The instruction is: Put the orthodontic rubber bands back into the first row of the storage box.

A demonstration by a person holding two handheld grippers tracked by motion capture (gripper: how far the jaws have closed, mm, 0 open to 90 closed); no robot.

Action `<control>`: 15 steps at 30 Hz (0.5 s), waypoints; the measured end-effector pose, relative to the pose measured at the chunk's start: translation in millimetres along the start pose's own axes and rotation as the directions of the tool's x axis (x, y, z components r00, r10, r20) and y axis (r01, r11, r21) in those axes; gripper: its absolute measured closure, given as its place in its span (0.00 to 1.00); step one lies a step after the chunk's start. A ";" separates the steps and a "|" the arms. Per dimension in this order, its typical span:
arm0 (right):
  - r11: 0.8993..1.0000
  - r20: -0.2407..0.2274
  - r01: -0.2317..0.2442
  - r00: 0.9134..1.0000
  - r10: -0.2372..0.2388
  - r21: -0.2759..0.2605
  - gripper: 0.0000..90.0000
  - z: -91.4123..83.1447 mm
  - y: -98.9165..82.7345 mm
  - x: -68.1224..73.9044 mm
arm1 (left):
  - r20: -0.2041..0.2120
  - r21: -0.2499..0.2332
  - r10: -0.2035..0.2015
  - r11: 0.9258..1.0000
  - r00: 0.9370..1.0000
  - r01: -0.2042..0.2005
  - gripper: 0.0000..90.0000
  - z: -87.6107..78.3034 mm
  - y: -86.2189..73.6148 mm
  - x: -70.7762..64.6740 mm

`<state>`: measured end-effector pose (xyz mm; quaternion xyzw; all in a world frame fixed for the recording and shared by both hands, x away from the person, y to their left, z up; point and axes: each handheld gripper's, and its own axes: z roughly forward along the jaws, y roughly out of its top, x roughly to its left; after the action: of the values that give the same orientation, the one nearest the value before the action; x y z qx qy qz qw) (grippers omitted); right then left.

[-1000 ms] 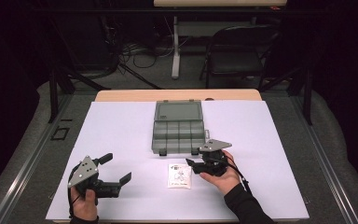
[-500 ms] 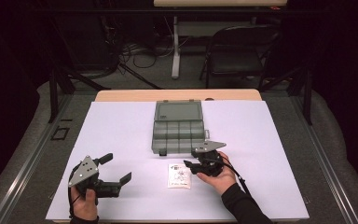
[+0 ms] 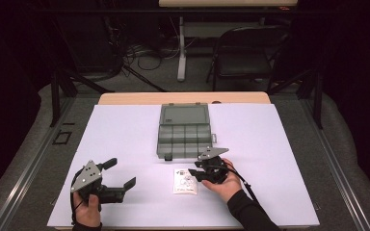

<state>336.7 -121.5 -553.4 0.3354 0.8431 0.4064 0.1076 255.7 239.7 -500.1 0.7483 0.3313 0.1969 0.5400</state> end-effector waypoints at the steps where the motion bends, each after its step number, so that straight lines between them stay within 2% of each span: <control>1: 1.000 0.000 0.001 1.000 -0.001 0.003 0.67 0.6 -0.2 0.3 | 0.000 0.000 0.000 1.000 1.000 0.000 0.05 0.0 0.0 0.0; 15: 1.000 -0.009 0.008 1.000 -0.008 0.030 0.71 3.5 -2.5 0.8 | 0.000 0.005 0.002 1.000 1.000 -0.002 0.06 0.4 -0.1 0.3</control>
<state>336.5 -119.9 -557.5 0.3319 0.8509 0.3946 0.1005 256.2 239.6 -500.3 0.7499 0.3311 0.1965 0.5380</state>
